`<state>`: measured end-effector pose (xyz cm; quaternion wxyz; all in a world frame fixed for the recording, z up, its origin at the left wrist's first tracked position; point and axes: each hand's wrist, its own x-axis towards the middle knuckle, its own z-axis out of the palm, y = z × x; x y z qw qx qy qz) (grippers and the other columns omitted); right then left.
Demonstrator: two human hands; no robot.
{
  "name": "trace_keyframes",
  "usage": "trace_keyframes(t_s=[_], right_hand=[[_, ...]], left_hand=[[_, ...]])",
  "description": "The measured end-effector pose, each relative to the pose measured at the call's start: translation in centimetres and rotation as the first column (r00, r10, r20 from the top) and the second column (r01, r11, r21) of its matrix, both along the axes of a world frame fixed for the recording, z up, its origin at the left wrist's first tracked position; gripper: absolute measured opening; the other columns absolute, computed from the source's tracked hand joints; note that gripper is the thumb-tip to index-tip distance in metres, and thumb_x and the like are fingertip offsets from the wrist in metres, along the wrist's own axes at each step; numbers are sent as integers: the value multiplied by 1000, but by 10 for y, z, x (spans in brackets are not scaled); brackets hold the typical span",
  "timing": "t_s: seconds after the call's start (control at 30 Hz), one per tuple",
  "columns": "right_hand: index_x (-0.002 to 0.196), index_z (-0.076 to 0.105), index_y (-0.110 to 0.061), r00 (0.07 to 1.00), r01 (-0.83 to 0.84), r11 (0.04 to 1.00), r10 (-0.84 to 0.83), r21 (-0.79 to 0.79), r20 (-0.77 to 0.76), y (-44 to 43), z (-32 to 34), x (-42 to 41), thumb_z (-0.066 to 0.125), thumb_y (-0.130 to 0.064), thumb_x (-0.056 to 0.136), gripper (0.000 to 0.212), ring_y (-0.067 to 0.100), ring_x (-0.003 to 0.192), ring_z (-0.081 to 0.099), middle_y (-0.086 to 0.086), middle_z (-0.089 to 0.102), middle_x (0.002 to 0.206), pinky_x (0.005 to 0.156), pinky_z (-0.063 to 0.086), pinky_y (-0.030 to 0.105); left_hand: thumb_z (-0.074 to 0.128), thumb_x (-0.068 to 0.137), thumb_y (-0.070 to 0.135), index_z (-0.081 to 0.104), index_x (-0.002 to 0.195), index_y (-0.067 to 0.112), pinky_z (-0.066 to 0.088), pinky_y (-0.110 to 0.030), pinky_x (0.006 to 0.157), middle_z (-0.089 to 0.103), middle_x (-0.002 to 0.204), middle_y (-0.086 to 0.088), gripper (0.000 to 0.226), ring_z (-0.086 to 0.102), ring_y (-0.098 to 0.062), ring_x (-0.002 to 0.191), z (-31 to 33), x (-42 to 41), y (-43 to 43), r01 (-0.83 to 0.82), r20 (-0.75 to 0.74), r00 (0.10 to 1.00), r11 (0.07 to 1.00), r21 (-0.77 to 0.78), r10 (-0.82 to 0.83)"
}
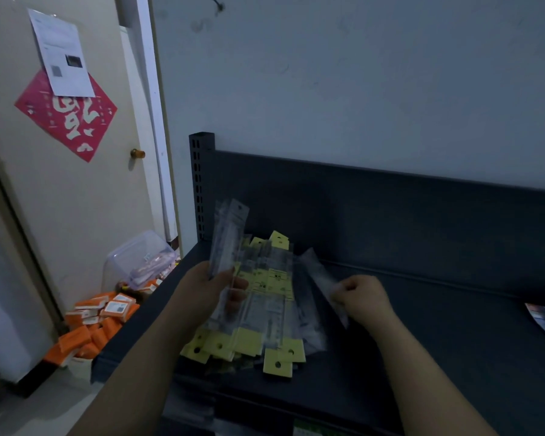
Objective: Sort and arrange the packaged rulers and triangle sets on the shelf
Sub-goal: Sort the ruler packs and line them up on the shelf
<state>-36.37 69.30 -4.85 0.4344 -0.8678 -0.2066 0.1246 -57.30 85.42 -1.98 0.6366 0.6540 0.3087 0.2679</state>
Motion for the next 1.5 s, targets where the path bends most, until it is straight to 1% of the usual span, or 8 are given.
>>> trace_keyframes(t_s=[0.2, 0.37, 0.57, 0.83, 0.97, 1.13, 1.3, 1.5], right_hand=[[91, 67, -6, 860, -240, 870, 396, 430, -322, -29, 33, -9, 59, -2, 89, 10, 16, 66, 60, 7, 66, 77, 58, 50, 23], [93, 74, -10, 831, -523, 840, 540, 142, -134, -35, 58, -25, 65, -7, 86, 11, 10, 70, 61, 7, 72, 81, 67, 51, 20], [106, 65, -19, 958, -267, 917, 286, 296, -22, -16, 45, -30, 76, -20, 78, 29, 12, 84, 65, -1, 70, 93, 70, 52, 19], [132, 45, -7, 821, 32, 824, 300, 565, -485, -2, 28, -37, 72, -6, 81, 58, 25, 85, 65, 19, 61, 117, 64, 56, 30], [131, 43, -11, 818, -44, 780, 387, 624, -426, -2, 34, -35, 66, 5, 82, 57, 21, 83, 64, 20, 60, 113, 65, 58, 26], [129, 46, -4, 831, -101, 792, 399, 602, -387, 12, 35, -41, 69, 2, 80, 54, 25, 88, 68, 18, 65, 107, 76, 58, 32], [139, 41, -7, 994, -93, 995, 95, 37, -58, 16, 14, -24, 73, -32, 81, 70, 21, 110, 57, 11, 55, 131, 86, 46, 28], [143, 34, -30, 966, -101, 885, 196, -454, 169, 27, -6, -21, 52, -68, 80, 76, 30, 135, 23, 8, 25, 150, 109, 23, 40]], left_hand=[[43, 101, 25, 56, 101, -2, 48, -28, 49, 63, 76, -13, 30, 55, -17, 53, 12, 2, -15, 90, 31, 996, 988, -124, -87], [56, 81, 53, 66, 99, 5, 46, -29, 54, 67, 75, -10, 52, 61, -19, 59, 18, 0, -23, 291, 29, 956, 946, -140, -290], [62, 91, 17, 60, 106, 2, 47, -31, 52, 71, 79, -11, 22, 65, -22, 64, 7, -4, -34, 188, -11, 982, 981, -42, -189], [55, 93, 29, 60, 108, 6, 38, -28, 50, 72, 88, -18, 28, 55, -23, 60, 5, -19, -43, 179, 12, 984, 978, -110, -179], [52, 90, 28, 63, 108, -2, 48, -23, 48, 72, 92, -20, 37, 66, -23, 64, 11, -25, -44, 348, 93, 937, 885, -309, -336], [68, 84, 9, 63, 103, 0, 48, -23, 50, 71, 85, -19, 22, 62, -15, 56, 13, -19, -52, 360, -50, 929, 928, -98, -366], [54, 93, 9, 56, 111, -1, 51, -27, 50, 71, 82, -14, 20, 64, -17, 56, 13, -21, -42, 147, 77, 988, 966, -213, -133], [48, 96, 9, 55, 111, 4, 50, -31, 54, 71, 91, -19, 18, 64, -22, 63, 11, -18, -33, 90, 101, 992, 972, -215, -70]])
